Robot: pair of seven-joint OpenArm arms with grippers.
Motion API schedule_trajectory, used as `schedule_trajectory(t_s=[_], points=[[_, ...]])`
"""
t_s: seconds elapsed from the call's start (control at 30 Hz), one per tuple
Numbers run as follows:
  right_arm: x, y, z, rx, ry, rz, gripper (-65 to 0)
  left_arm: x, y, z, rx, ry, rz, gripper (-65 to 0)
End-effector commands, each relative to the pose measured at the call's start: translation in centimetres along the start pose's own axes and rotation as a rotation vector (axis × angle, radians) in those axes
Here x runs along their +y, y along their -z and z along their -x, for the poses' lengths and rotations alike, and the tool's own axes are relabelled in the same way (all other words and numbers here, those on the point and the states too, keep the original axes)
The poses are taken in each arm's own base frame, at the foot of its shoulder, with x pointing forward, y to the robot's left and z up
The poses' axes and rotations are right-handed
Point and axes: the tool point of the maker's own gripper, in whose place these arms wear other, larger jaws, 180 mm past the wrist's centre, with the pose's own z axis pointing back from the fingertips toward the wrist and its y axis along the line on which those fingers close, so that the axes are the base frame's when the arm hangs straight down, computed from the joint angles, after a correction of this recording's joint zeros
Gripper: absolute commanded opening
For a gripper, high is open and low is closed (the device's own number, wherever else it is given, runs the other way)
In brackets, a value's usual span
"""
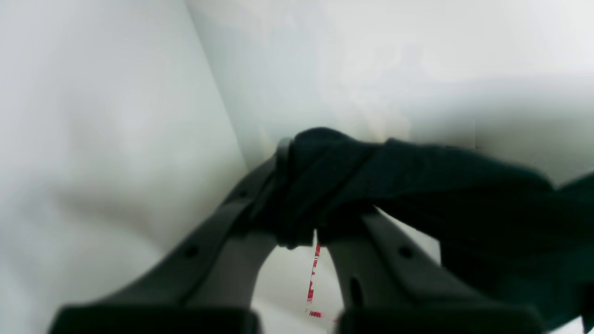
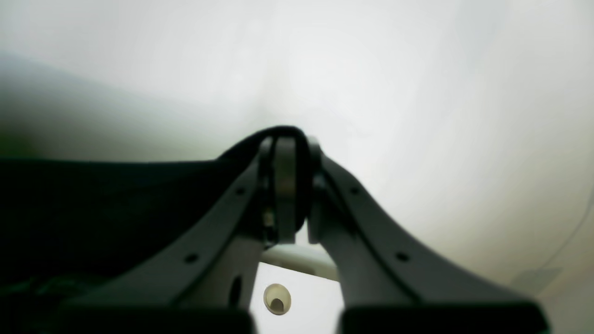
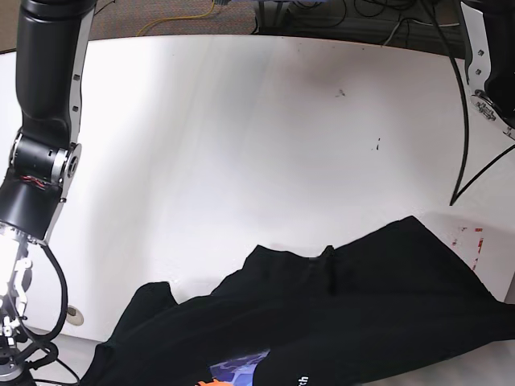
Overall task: Layout the t-shirt on the table in an organized manner, then fold the t-shirt properly
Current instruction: 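Drag the shirt with both grippers apart, spreading it across the table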
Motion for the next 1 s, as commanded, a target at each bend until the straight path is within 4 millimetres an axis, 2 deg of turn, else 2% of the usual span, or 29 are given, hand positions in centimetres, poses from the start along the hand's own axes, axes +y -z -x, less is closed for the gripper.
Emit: schedule_trajectory(t_s=[0.0, 0.1, 0.2, 0.37, 0.43, 0.5, 0.67, 0.83, 0.93, 0.97], points=[[-2.3, -0.7, -3.6, -0.091, 0.001, 0.056, -65.0, 0.8, -0.6, -3.4, -0.107, 0.001, -0.020, -65.0], [-3.0, -0.8, -5.1, -0.117, 0.000, 0.070, -65.0, 1.1, -0.5, -4.1, -0.126, -0.013, -0.022, -65.0], [-3.4, -1.0, -5.8, -0.129, 0.000, 0.077, -65.0, 1.4, -0.3, -4.3, -0.128, -0.028, -0.022, -65.0], [-3.4, -1.0, -5.6, -0.123, -0.004, 0.078, -65.0, 1.5, -0.1, -4.1, -0.120, -0.035, -0.021, -65.0], [-3.4, -1.0, -4.9, -0.101, -0.003, 0.077, -65.0, 1.5, 0.0, -3.5, -0.106, -0.034, -0.020, -65.0], [-3.1, -1.0, -3.5, -0.056, -0.014, 0.062, -65.0, 1.4, 0.0, -2.6, -0.082, -0.031, -0.019, -65.0], [-2.7, -2.4, 0.1, 0.000, -0.019, 0.061, -65.0, 0.9, 0.1, 1.4, 0.021, -0.015, -0.005, -65.0], [-1.2, -5.1, 5.3, 0.098, -0.036, 0.065, -65.0, 0.2, -1.0, 7.2, 0.138, -0.055, 0.039, -65.0], [-0.2, -6.8, 8.0, 0.148, -0.058, 0.059, -65.0, -0.3, -1.9, 9.9, 0.184, -0.095, 0.063, -65.0], [0.7, -8.0, 9.8, 0.176, -0.073, 0.050, -65.0, -0.2, -2.8, 11.2, 0.210, -0.104, 0.065, -65.0]])
